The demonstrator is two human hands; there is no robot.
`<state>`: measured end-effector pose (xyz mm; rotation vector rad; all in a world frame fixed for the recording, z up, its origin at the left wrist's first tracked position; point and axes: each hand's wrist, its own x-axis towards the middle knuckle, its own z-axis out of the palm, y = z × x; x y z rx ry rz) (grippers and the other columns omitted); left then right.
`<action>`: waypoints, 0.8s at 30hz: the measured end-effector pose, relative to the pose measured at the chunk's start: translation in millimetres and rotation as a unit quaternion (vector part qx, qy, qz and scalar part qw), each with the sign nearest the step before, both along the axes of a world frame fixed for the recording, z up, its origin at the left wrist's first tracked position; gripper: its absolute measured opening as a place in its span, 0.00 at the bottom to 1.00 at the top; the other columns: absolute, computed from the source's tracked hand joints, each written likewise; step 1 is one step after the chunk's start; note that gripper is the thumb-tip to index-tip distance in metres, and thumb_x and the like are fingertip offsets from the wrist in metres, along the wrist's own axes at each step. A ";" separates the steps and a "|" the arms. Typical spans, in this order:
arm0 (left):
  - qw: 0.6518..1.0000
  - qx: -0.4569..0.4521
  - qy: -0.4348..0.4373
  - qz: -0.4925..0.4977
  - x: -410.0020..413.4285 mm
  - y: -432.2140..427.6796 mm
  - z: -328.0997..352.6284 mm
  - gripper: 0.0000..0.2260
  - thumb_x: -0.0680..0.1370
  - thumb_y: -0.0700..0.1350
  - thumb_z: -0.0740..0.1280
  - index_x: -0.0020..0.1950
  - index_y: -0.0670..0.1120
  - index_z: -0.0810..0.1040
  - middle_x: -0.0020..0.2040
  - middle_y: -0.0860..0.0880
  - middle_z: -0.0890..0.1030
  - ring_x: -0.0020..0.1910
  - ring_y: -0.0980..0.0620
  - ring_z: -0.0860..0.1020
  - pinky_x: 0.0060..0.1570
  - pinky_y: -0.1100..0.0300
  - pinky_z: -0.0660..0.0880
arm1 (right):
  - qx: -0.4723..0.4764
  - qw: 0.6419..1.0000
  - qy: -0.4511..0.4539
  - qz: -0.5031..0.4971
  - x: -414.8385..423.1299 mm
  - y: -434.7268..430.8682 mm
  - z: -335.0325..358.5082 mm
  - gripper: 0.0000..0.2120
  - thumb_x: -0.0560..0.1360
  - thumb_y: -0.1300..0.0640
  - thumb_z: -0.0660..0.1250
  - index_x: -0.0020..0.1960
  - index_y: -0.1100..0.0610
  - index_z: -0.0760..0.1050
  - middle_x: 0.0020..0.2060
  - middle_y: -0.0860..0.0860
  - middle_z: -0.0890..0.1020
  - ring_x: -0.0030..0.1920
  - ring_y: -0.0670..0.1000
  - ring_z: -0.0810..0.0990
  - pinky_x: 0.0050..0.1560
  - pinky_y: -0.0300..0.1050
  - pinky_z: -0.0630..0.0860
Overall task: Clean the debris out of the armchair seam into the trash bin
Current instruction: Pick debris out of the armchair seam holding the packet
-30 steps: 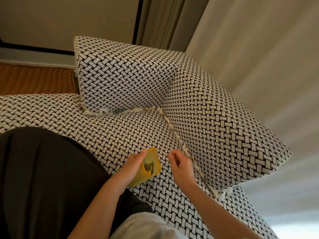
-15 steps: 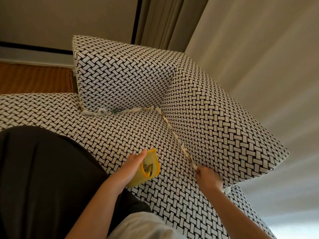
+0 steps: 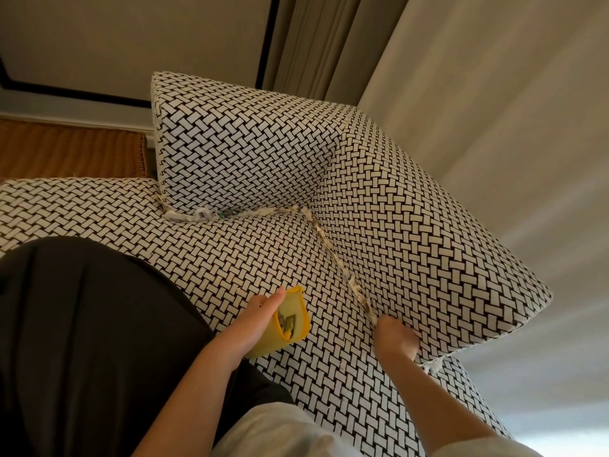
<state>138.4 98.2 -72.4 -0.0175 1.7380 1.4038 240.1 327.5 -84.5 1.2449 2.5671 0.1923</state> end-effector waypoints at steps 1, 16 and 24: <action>1.000 -0.006 0.001 0.009 -1.2 0.2 -1.1 0.28 0.72 0.70 0.53 0.65 0.55 0.63 0.58 0.48 0.69 0.55 0.48 0.67 0.58 0.49 0.64 | 0.007 1.000 0.002 0.008 0.2 -0.9 0.4 0.07 0.78 0.59 0.61 0.54 0.54 0.74 0.37 0.48 0.77 0.35 0.45 0.75 0.31 0.37 0.70; 1.000 0.004 0.010 -0.002 2.4 -3.8 1.2 0.27 0.73 0.70 0.52 0.65 0.55 0.62 0.57 0.49 0.68 0.55 0.48 0.66 0.55 0.51 0.62 | -0.233 0.899 0.358 0.095 -12.2 -48.4 18.8 0.10 0.80 0.55 0.57 0.40 0.49 0.69 0.29 0.46 0.72 0.26 0.42 0.66 0.26 0.32 0.63; 1.000 0.010 0.024 0.007 2.0 -4.7 -1.9 0.31 0.72 0.71 0.51 0.68 0.54 0.62 0.63 0.48 0.69 0.61 0.47 0.68 0.64 0.48 0.63 | -0.376 0.789 0.466 0.136 -36.4 -110.2 50.4 0.09 0.80 0.57 0.58 0.44 0.57 0.74 0.30 0.52 0.73 0.26 0.41 0.65 0.26 0.34 0.64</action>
